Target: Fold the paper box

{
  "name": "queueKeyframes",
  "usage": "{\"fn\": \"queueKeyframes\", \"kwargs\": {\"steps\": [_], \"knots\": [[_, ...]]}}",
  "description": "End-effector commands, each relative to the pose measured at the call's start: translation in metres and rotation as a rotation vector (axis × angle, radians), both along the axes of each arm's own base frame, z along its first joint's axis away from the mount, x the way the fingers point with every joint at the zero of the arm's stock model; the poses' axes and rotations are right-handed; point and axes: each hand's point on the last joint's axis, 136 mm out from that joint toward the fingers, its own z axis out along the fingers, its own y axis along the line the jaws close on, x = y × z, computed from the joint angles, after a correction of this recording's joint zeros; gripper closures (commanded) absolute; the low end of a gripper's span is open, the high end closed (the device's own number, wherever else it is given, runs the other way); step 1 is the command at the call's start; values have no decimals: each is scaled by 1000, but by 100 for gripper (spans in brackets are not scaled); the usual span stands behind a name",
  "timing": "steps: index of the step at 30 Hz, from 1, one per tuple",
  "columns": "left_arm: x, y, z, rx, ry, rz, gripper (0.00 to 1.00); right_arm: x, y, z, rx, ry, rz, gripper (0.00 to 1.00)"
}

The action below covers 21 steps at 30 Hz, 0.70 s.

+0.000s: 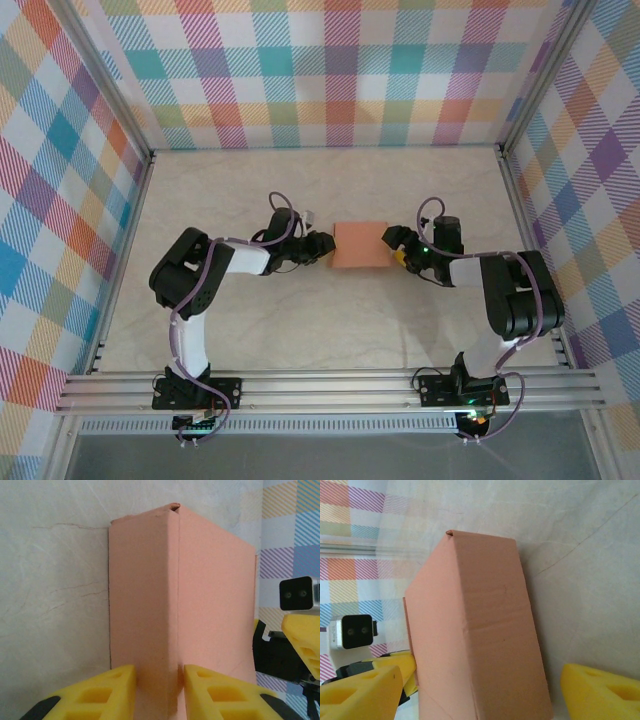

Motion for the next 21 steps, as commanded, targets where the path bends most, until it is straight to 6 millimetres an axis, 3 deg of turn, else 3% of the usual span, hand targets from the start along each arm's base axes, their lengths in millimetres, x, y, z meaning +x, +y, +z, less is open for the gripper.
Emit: {"fn": "queueKeyframes", "kwargs": {"steps": [1, 21], "knots": [[-4, 9, -18, -2, 52, 14, 70, 0, 13, 0, 56, -17, 54, 18], [0, 22, -31, -124, 123, 37, 71, 0, 24, 11, 83, 4, 141, 19]]}}
